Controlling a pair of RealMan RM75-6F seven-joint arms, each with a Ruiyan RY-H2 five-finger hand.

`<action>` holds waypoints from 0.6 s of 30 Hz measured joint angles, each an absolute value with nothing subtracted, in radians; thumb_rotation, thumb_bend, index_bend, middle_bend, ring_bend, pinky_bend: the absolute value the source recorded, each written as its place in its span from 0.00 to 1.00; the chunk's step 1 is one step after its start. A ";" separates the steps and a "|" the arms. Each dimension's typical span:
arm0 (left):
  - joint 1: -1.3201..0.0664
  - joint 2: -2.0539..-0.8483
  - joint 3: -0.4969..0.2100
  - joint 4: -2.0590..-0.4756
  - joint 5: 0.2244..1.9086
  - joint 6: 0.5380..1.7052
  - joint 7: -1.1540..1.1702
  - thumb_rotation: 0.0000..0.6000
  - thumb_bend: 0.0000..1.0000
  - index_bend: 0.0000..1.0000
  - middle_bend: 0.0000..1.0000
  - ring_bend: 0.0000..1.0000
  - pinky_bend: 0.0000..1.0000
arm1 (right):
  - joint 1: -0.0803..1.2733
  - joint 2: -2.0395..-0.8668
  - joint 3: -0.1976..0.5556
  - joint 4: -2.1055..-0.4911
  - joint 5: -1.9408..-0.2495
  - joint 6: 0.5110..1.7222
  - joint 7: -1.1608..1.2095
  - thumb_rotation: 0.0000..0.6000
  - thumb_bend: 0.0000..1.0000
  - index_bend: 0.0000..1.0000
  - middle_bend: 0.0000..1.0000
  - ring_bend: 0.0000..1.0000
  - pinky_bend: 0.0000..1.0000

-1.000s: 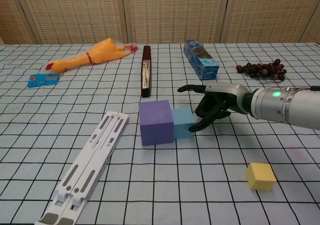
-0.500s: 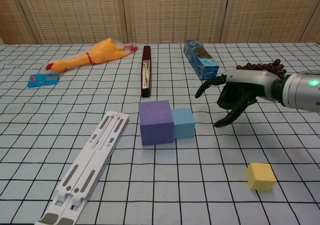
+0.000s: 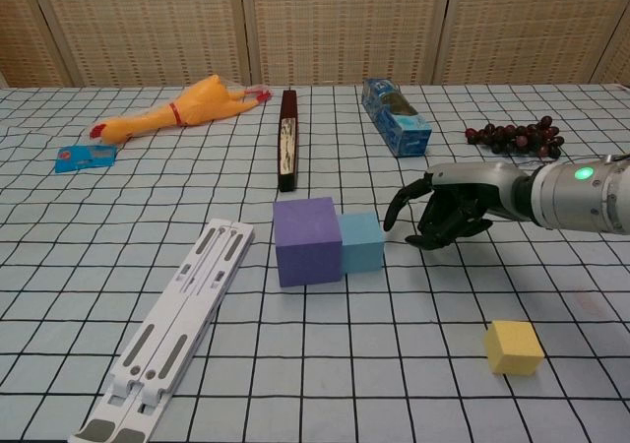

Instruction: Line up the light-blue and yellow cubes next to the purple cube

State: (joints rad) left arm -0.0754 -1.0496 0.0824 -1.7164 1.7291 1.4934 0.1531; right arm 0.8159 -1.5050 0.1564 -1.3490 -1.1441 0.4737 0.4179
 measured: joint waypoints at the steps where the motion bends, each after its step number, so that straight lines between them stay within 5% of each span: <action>1: -0.075 -1.050 0.082 -1.716 1.729 1.494 0.152 1.00 0.47 0.52 0.69 0.63 0.83 | 0.817 -1.509 0.160 -1.345 -1.146 0.466 0.430 1.00 0.35 0.38 0.90 0.96 1.00; 18: -0.074 -1.049 0.082 -1.714 1.731 1.498 0.146 1.00 0.47 0.52 0.69 0.63 0.83 | 0.809 -1.554 0.180 -1.291 -1.270 0.420 0.563 1.00 0.35 0.38 0.90 0.96 1.00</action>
State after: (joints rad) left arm -0.0745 -1.0494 0.0822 -1.7137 1.7311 1.4980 0.1461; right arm 0.8093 -1.5538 0.1801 -1.2914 -1.2702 0.4204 0.5631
